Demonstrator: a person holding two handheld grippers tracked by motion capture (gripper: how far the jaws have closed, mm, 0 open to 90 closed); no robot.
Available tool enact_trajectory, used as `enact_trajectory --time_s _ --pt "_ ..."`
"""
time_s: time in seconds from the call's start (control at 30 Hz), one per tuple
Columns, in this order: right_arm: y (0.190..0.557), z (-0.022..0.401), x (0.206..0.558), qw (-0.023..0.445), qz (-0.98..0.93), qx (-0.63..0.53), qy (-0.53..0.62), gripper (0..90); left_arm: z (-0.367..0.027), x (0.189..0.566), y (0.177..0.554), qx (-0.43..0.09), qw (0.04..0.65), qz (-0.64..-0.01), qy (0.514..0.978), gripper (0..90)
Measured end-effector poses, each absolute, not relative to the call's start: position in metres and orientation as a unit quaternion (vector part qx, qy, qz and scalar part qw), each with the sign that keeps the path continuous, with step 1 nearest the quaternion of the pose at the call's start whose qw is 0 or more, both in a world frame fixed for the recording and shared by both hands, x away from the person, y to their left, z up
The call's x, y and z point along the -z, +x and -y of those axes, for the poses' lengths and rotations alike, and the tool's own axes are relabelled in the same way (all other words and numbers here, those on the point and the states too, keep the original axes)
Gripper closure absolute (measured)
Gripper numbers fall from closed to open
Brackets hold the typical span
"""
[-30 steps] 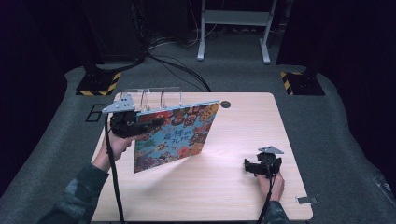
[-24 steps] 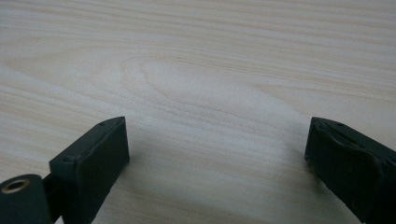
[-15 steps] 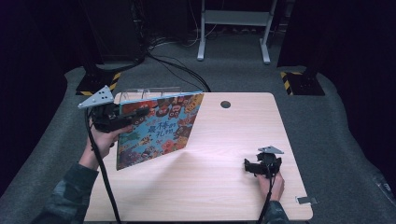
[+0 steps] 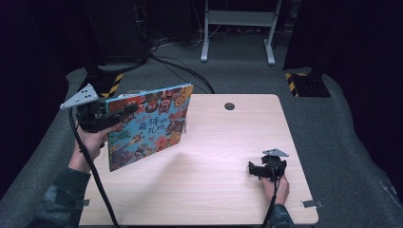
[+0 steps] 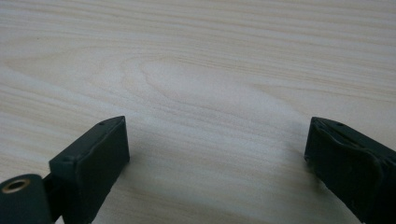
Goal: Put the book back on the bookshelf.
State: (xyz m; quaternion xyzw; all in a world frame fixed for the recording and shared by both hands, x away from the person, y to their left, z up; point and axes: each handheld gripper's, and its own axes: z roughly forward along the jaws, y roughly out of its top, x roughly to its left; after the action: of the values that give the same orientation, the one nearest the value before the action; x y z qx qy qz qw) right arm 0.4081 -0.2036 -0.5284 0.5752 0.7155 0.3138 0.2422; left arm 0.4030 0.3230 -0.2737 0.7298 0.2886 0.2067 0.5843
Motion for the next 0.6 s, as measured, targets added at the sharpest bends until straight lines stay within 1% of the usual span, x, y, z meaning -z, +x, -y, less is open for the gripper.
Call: enact_trajectory --time_s 0.6 --pt "0.408 0.203 0.529 0.243 -0.715 -0.315 0.575 6.4 -0.360 0.272 0.399 -0.237 0.577 -0.325 0.711 80.6"
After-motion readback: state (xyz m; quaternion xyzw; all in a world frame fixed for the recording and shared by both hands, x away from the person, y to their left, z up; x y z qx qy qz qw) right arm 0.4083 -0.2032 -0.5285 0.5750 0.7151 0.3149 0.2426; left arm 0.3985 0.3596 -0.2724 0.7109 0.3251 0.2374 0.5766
